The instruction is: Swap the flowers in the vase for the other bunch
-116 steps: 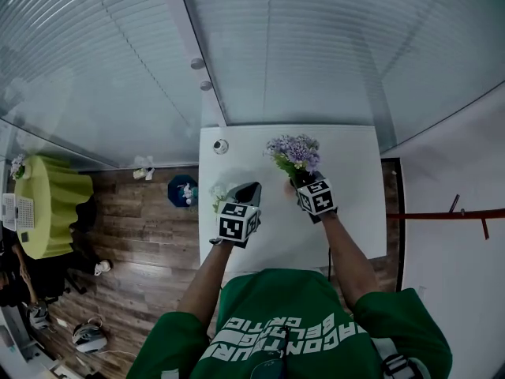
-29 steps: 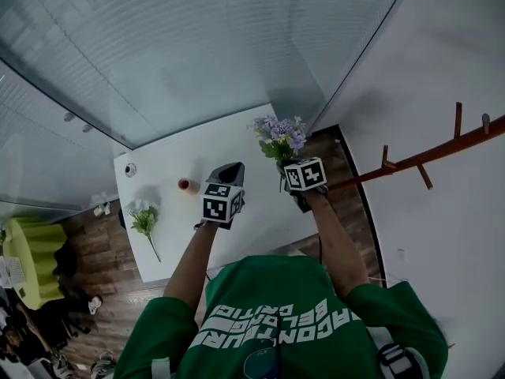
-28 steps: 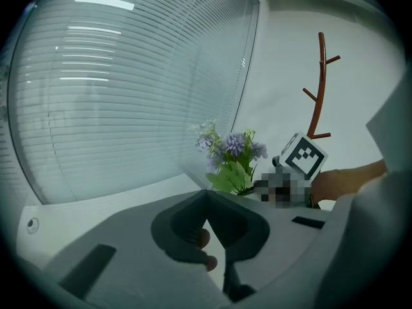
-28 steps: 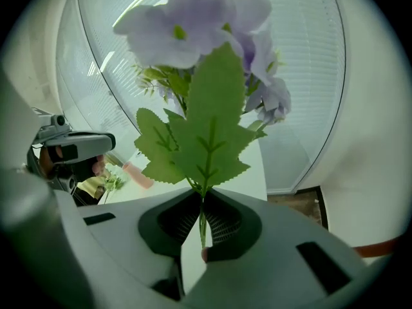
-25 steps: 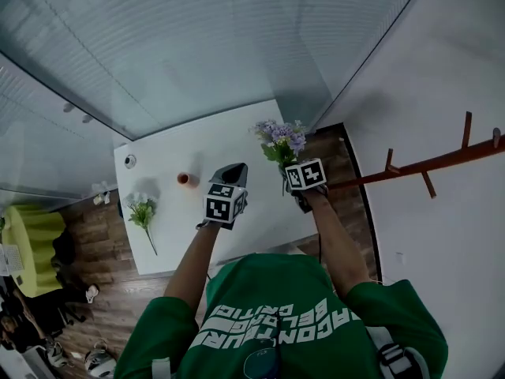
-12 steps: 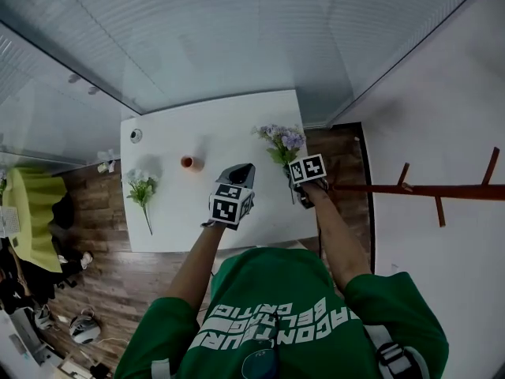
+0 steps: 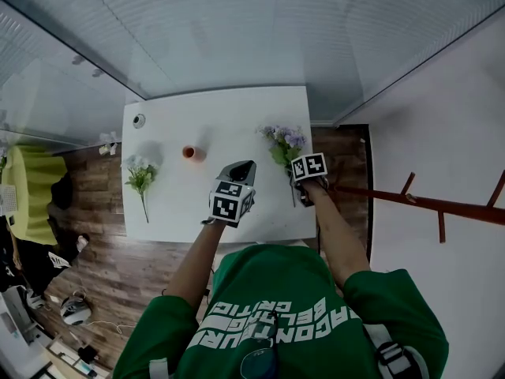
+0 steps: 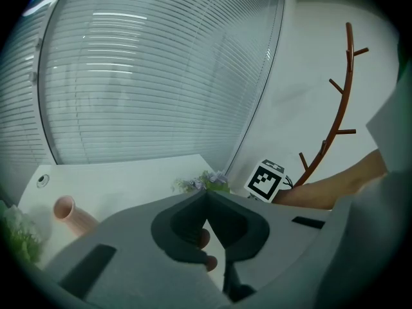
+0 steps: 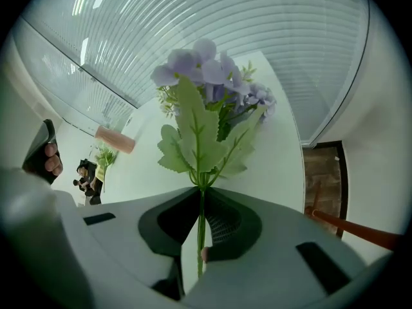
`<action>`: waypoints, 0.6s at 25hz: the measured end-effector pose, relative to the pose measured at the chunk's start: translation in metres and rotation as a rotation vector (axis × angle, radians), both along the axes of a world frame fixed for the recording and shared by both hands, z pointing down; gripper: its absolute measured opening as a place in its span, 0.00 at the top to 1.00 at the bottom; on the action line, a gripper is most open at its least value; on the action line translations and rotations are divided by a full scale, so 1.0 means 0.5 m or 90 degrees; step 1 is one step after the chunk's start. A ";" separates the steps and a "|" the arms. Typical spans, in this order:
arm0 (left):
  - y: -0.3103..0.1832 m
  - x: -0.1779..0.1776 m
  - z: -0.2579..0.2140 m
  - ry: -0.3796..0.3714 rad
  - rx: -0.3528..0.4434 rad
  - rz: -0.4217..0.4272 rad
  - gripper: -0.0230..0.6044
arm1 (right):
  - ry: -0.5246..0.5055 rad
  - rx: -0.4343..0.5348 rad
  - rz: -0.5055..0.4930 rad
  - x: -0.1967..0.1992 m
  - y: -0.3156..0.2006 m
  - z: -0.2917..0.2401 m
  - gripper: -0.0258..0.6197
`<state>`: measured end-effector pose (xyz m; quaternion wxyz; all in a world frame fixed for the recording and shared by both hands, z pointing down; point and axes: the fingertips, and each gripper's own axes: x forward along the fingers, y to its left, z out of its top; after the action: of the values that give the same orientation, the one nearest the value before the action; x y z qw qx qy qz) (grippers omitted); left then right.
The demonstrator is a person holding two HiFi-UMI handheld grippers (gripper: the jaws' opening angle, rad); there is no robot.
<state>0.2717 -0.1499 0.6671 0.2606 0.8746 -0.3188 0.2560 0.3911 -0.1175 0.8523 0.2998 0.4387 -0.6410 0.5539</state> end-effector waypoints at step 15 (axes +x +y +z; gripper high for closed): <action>0.006 -0.001 -0.015 -0.004 0.019 -0.004 0.96 | -0.004 0.032 0.013 0.006 0.000 -0.004 0.87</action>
<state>0.2713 -0.1470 0.6597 0.2471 0.8765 -0.3264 0.2531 0.3939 -0.1173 0.8504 0.2810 0.4510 -0.6512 0.5418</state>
